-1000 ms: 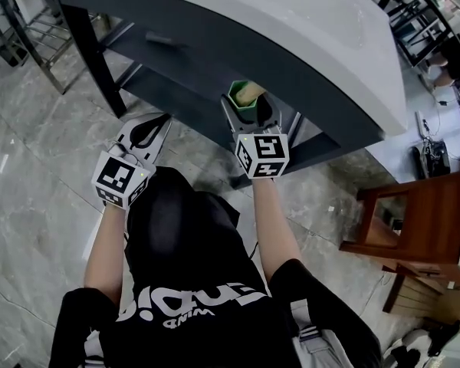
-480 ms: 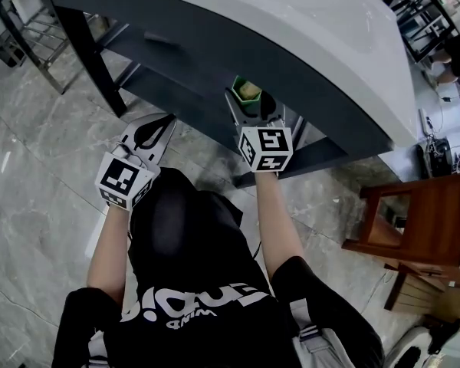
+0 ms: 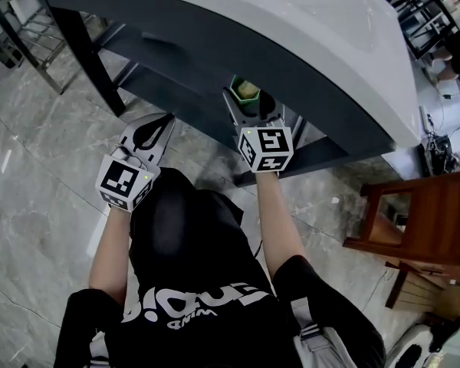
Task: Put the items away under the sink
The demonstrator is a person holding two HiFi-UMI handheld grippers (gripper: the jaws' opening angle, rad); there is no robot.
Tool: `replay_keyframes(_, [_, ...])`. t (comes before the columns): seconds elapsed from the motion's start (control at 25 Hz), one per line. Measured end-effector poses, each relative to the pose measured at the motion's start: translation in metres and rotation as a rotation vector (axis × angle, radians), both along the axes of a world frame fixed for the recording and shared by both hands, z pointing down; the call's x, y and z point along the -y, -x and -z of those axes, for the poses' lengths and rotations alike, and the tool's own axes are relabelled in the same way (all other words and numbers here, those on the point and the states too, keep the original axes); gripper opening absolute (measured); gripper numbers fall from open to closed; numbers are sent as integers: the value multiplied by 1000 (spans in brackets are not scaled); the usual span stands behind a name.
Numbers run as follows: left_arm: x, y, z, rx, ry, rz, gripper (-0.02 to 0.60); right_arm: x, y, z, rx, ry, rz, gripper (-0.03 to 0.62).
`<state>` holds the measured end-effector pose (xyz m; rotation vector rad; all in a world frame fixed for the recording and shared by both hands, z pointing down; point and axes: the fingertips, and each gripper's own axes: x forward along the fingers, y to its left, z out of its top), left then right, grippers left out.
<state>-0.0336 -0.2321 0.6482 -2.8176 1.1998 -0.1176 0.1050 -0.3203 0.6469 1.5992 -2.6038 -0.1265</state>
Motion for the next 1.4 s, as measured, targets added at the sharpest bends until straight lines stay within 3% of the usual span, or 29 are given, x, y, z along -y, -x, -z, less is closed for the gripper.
replay_keyframes(0.56, [-2,0,0,-7,-1,-16,20,0,-5,8,31,-21,-15,379])
replay_keyframes(0.96, [-12,5,2,-3,-8,-11,20,-32,-2,4,40,-21,-10,379])
replay_keyframes(1.4, [-35,17,4,5,-17,0,20,-123,50,0,66,1,169,377])
